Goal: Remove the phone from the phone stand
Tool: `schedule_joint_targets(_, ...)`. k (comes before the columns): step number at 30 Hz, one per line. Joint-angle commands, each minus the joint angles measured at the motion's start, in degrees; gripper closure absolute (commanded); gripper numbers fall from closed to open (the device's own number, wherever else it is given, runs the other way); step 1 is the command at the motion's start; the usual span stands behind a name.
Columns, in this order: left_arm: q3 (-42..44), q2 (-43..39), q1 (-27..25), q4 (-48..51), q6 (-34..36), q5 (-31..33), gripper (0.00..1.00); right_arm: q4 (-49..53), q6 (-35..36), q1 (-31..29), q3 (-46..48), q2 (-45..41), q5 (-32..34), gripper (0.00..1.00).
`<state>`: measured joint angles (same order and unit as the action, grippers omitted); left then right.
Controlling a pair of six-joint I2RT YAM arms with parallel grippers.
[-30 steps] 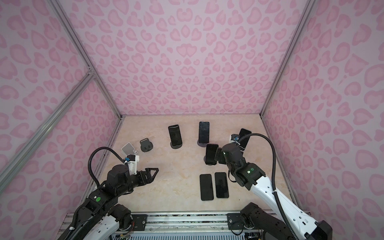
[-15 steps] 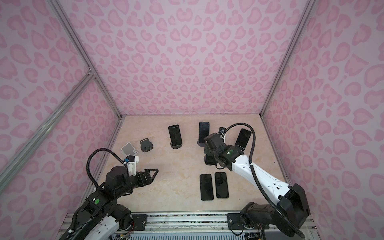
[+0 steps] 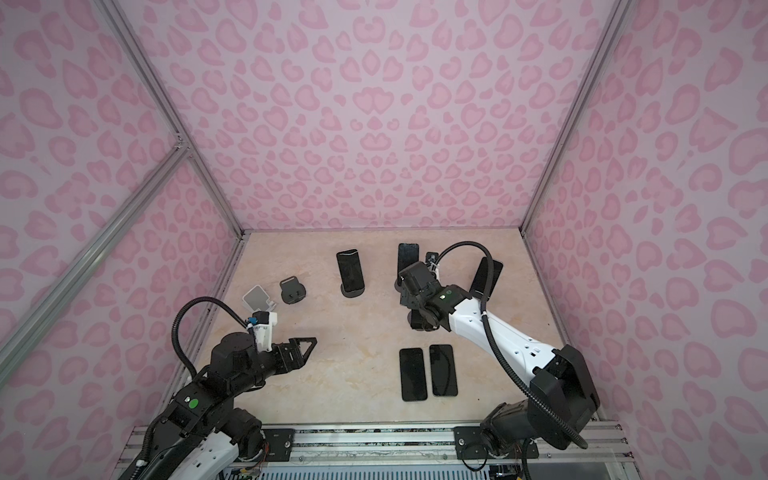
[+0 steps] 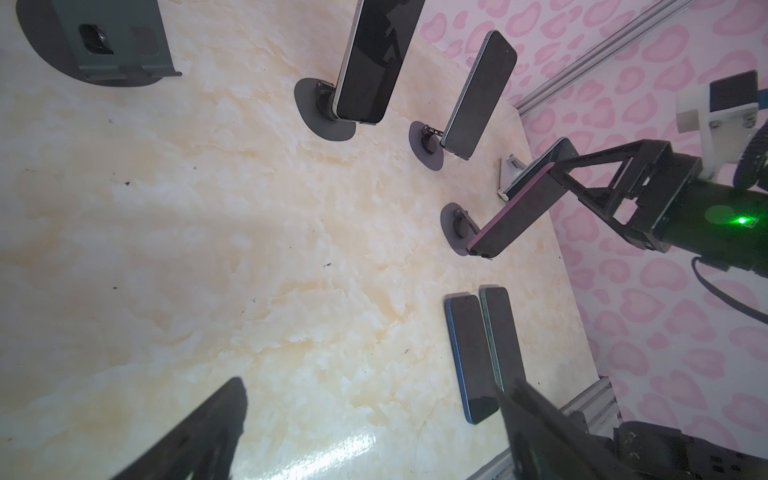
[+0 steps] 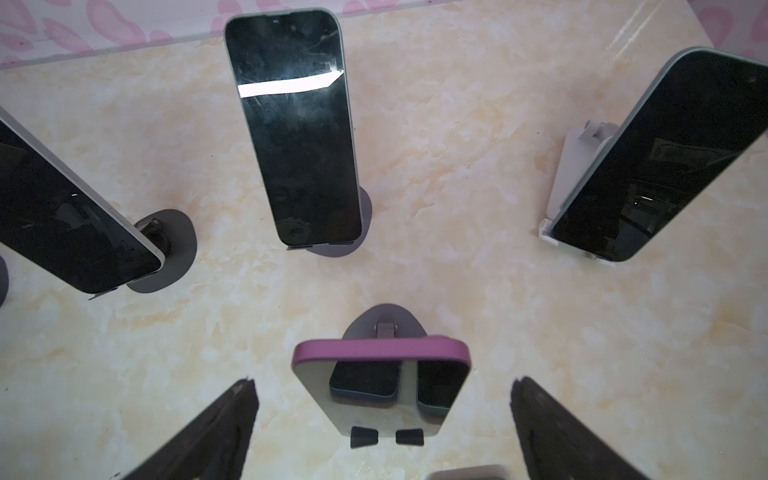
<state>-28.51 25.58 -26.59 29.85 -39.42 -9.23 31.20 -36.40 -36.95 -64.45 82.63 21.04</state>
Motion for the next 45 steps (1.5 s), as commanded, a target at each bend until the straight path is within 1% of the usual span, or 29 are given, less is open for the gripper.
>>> schedule_joint_targets(1, 0.08, -0.10, 0.02, -1.74, 0.05, -0.62, 0.01, -0.04, -0.24, 0.04, -0.32, 0.91, 1.91, 0.03)
schedule_joint_targets(3, 0.16, -0.12, 0.05, -1.81, 0.04, -0.67, 0.01, -0.79, 0.15, 0.35, -0.20, 1.21, 1.47, 0.03)
schedule_joint_targets(5, 0.25, -0.02, 0.05, -1.98, 0.09, -0.61, 0.01, -1.61, 0.92, 0.65, -0.25, 1.71, 0.35, 0.06)
schedule_joint_targets(11, 0.46, 0.43, 0.05, -2.42, 0.04, -0.68, 0.01, -0.54, 1.00, 0.85, -1.63, 3.56, 0.15, 0.10)
schedule_joint_targets(18, 0.45, 0.70, 0.05, -2.47, 0.05, -0.62, 0.01, -2.02, 0.30, 1.39, -0.27, 3.34, 0.05, 0.11)
schedule_joint_targets(23, 0.63, 0.99, 0.05, -2.81, 0.09, -0.61, 0.01, -4.34, 0.96, 1.70, 0.53, 3.60, -1.39, 0.13)
schedule_joint_targets(29, 0.48, 1.26, 0.05, -2.79, 0.22, -0.62, 0.01, -4.90, 1.17, 1.73, 0.32, 4.47, -1.75, 0.14)
schedule_joint_targets(38, 0.45, 1.19, 0.05, -2.68, 0.22, -0.52, 0.01, -5.33, 0.29, 1.97, 0.57, 5.06, -1.61, 0.19)
schedule_joint_targets(45, 0.48, 1.14, 0.04, -2.69, 0.22, -0.53, 0.01, -5.36, 0.73, 1.97, 0.73, 5.47, -1.27, 0.20)
